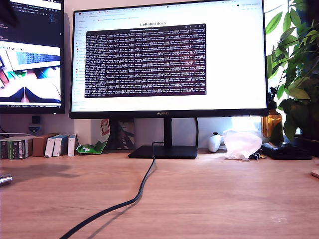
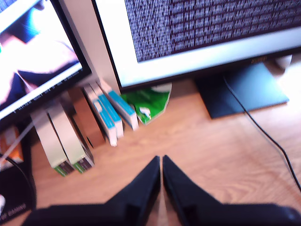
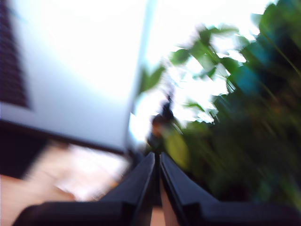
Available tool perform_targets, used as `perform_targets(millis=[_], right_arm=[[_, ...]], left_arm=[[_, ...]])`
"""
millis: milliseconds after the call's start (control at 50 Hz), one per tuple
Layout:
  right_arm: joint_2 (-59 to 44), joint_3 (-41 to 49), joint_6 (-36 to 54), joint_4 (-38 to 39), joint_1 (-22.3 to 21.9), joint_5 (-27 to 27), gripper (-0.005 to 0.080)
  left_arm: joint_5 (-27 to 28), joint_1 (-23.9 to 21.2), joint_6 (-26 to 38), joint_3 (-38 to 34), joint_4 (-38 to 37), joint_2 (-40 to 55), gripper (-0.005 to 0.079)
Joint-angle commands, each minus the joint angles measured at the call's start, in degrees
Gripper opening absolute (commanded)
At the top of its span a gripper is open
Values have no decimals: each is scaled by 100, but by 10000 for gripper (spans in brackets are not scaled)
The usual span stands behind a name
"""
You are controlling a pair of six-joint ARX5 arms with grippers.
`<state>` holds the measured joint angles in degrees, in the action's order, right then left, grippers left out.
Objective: Pick the metallic laser pointer with your right arm, pass it to your left arm, then place it down to the left side of the table
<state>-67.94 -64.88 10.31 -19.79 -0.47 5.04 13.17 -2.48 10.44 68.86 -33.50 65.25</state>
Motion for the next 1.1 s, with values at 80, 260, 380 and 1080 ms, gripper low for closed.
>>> perform_targets(millis=[80, 260, 380, 1080], right_arm=[[337, 136, -332, -136, -260, 195, -12], [367, 105, -492, 107, -247, 129, -12], [385, 105, -992, 4, -243, 125, -11], [2516, 2037, -723, 1091, -216, 345, -10]], left_arm=[[190, 7, -57, -92, 131, -284, -21], [323, 4, -101, -87, 328, -302, -21], [293, -4, -291, -101, 278, -315, -21], [-313, -15, -470, -2035, 1032, -2223, -21]])
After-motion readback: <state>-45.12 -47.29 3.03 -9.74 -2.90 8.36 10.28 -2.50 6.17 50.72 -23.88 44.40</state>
